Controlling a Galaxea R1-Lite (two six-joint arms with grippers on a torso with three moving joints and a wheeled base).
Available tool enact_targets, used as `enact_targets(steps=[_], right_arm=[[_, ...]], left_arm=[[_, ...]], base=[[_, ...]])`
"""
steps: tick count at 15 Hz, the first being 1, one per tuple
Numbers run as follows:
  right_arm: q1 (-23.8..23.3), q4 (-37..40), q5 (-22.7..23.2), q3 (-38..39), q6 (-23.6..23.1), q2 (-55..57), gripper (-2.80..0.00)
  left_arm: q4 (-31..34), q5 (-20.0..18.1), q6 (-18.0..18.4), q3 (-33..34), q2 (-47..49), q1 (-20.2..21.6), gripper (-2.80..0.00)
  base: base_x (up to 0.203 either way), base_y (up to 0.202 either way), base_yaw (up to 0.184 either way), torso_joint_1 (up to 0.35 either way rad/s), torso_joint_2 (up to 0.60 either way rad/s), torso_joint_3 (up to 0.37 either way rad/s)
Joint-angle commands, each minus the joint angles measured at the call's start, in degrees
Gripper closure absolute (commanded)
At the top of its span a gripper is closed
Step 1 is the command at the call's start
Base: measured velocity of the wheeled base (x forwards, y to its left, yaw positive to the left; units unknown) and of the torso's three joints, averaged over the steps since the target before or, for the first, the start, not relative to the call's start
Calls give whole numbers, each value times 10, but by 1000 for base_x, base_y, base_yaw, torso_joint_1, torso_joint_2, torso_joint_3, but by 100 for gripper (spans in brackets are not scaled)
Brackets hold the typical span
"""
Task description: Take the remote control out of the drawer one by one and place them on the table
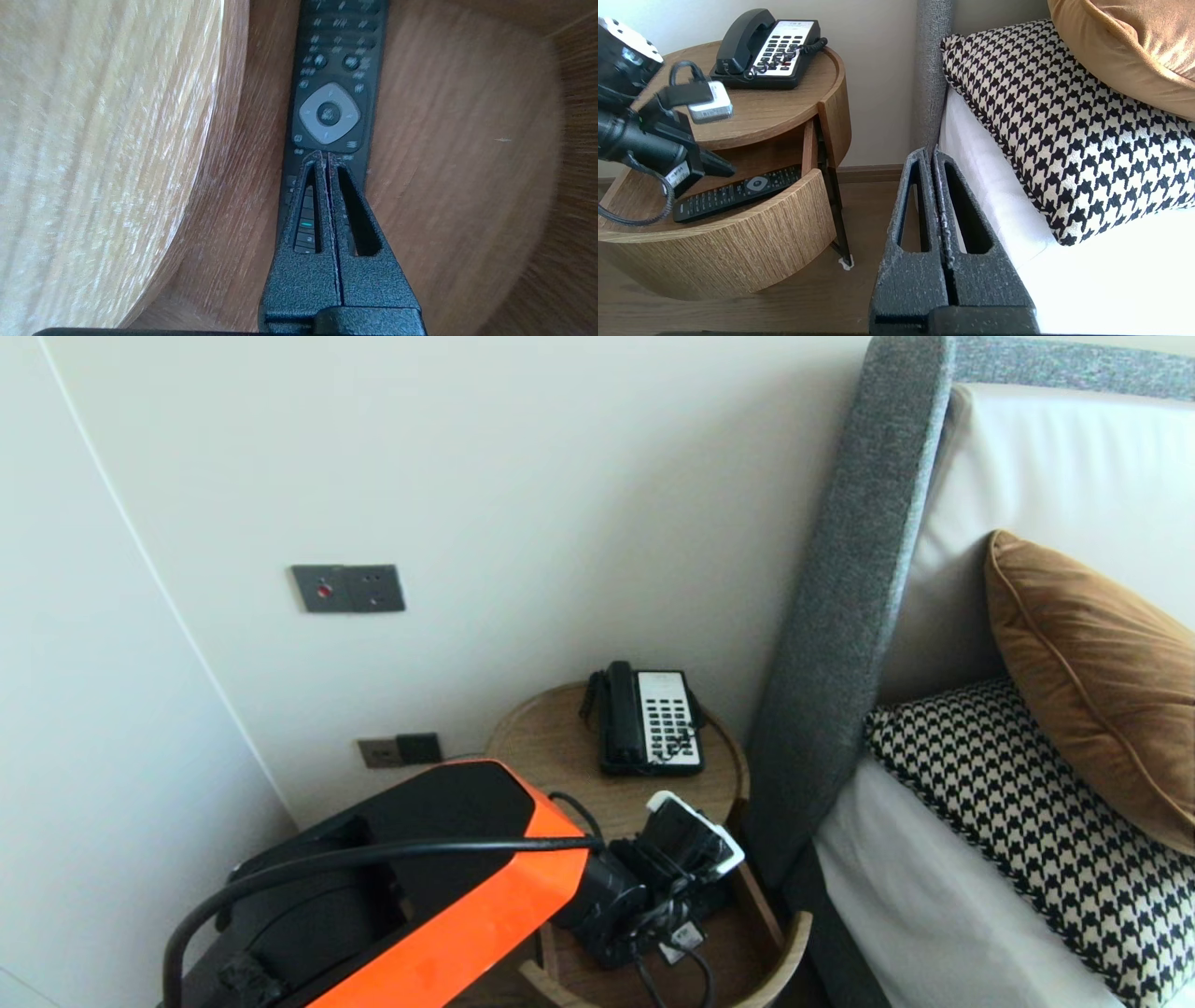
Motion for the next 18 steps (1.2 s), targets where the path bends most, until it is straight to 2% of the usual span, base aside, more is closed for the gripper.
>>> enact_targets(steps=[1,18], right_arm=[[0,0,0,0,0,-3,0],[0,0,0,1,0,-3,0]], left_arm=[[-3,3,1,-2,17,0,-280],[-79,7,-22,-18,59,11,-280]], base=[[0,0,0,0,0,0],[0,0,0,0,0,0]])
